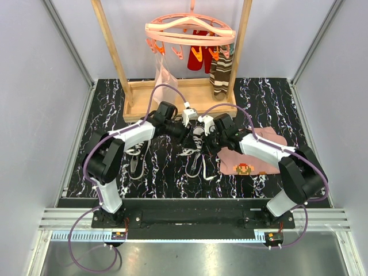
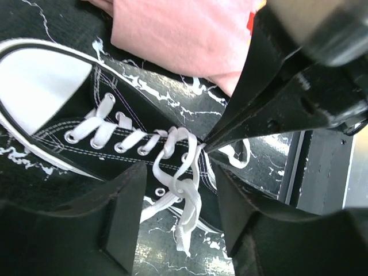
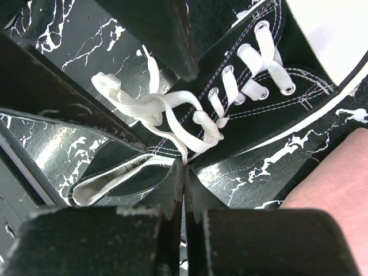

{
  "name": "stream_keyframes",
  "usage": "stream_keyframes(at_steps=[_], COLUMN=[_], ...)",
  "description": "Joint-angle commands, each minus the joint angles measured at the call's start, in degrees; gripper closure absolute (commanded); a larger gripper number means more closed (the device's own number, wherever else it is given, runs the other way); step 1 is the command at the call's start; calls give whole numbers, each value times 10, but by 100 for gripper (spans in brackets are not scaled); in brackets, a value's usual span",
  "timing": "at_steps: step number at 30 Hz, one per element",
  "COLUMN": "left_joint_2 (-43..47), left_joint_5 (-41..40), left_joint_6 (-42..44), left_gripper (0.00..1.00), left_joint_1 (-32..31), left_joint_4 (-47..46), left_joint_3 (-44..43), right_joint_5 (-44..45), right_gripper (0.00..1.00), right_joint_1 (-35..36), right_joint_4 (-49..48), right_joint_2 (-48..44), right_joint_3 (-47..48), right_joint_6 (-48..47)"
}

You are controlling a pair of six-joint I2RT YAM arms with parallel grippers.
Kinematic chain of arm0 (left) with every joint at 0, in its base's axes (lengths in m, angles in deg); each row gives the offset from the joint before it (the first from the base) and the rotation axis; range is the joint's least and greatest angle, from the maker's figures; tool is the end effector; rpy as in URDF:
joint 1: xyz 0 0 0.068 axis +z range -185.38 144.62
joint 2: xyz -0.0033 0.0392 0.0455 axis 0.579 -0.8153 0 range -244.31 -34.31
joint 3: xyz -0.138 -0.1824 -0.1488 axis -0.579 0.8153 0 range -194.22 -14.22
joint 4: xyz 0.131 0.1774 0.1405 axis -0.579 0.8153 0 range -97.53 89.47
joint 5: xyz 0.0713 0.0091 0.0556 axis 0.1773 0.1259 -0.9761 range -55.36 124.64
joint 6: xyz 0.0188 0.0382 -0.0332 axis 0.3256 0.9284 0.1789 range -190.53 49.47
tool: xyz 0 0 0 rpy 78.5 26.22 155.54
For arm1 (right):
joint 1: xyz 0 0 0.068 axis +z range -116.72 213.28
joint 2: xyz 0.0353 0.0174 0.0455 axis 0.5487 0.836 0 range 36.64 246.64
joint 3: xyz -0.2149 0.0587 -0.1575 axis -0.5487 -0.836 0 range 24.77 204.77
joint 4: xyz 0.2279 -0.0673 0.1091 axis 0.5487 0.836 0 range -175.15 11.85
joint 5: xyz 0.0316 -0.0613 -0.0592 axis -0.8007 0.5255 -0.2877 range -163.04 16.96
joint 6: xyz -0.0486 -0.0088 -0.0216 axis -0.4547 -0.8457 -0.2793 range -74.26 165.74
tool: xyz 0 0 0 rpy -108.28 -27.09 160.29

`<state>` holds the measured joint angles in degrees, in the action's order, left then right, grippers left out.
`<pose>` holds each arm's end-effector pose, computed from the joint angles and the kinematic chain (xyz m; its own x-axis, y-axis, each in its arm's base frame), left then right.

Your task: Tie the shoes

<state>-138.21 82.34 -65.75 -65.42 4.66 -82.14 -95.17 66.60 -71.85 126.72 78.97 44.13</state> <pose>0.3177 -0.2142 0.2013 -0.5791 0.3997 -0.7105 0.8151 0.3034 -0.4936 0.2634 0.1891 0.2016 -0.6120 -0.4336 -0.6614 -0.7322 0.6269 0.2664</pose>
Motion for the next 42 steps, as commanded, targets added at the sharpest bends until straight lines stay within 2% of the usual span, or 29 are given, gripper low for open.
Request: stream_keyframes(at_steps=[1,7,13,25,32,35,42], left_joint_2=[-3,-3,-7,-19,-29,-28,-29], left_joint_5=[22,29,34,23,27,42,50], left_joint_6=[24,34,31,23,20,-22,-23], left_gripper=[48,52,61,62,68,59,60], left_joint_1=[1,1,-3,-5,-7,-4,-1], left_joint_4=[7,8,2,-3,-4,-33,-52], left_joint_3=[-28,-30,-32,-30,-33,-18,-12], right_joint_5=[-3,-5,-1,-5,-7,-8,-8], right_gripper=[100,100,100,100,100,100,100], right_joint_1=[-3,-3,-3,-3,-3,-3,-3], right_joint_4=[-14,-14,-13,-13,-14,-14,-14], right_joint_2=[2,-3,11,9,12,8,4], right_joint_3=[33,48,50,36,37,34,28], right_joint_6=[-1,8,4,-2,-1,-1,-2])
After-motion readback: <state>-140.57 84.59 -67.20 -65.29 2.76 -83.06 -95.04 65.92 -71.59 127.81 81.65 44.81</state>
